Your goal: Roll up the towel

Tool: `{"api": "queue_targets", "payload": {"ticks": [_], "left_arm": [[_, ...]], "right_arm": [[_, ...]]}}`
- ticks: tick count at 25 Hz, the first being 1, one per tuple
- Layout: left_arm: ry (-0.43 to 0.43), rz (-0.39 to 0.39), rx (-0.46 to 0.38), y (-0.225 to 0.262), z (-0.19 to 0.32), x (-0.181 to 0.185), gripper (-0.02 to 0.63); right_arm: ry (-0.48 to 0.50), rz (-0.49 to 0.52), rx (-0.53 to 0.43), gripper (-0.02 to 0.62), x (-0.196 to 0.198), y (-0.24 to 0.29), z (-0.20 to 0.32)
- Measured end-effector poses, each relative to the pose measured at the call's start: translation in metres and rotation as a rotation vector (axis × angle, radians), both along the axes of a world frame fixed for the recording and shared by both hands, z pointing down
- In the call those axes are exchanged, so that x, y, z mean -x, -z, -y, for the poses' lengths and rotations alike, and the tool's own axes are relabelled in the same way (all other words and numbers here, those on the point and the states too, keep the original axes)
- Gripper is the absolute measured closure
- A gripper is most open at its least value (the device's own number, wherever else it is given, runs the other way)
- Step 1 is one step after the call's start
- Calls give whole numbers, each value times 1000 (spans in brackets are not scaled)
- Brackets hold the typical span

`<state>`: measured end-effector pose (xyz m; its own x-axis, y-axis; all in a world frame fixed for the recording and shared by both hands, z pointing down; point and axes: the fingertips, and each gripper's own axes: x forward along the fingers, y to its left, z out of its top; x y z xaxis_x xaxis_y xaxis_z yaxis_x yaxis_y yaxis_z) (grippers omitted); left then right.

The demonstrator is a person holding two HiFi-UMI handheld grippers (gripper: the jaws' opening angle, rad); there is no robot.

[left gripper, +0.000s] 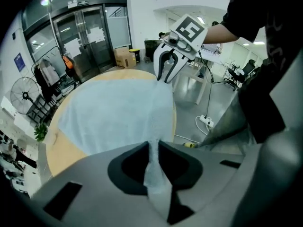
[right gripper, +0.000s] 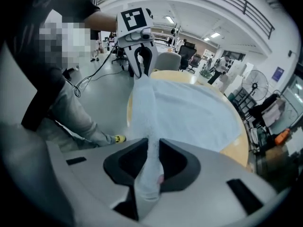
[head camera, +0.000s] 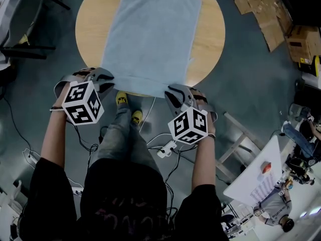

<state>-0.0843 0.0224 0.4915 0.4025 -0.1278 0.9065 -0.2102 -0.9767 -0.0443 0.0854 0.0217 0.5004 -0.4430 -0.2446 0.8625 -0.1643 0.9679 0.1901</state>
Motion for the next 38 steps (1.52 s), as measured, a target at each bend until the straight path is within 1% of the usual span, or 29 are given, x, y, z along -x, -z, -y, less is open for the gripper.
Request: {"api": "queue_targets", "payload": {"ticks": [4, 8, 12, 16, 20, 23, 26, 29, 31, 33, 35, 37, 38], "left_arm": [[31, -3, -44, 3, 26, 1, 523], [24, 15, -58, -4, 40, 1, 523], [38, 1, -62, -8, 52, 1, 520], [53, -4, -80, -9, 65, 3, 515], [50, -5, -100, -4, 69, 2, 511], [58, -2, -118, 0, 66, 5, 511], [65, 10, -130, 1, 64, 7, 511], [77, 19, -179, 11, 65, 8, 511], [97, -5, -218, 27, 64, 5, 511], [74, -25, -227, 40, 51, -3, 511], [4, -17, -213, 42, 29, -16, 507], [-43, 27, -203, 29, 13, -23, 480], [-51, 61, -202, 20, 10, -22, 439]], "right_arm": [[-24, 8, -31, 509, -1, 1, 24], [-46, 18, -67, 505, -1, 0, 43], [-76, 13, -87, 511, -4, -6, 60], [-78, -9, -117, 523, -4, -14, 74], [-99, 28, -158, 517, -5, 2, 80], [-96, 64, -204, 517, -4, 30, 72], [-61, 85, -209, 509, 4, 47, 44], [6, 38, -208, 463, 8, 28, 20], [33, -2, -217, 437, 8, 11, 16], [42, -24, -214, 428, 8, 0, 16], [45, -36, -208, 430, 10, -5, 18], [41, -38, -191, 430, 11, -8, 21], [40, -35, -179, 431, 12, -9, 22]]}}
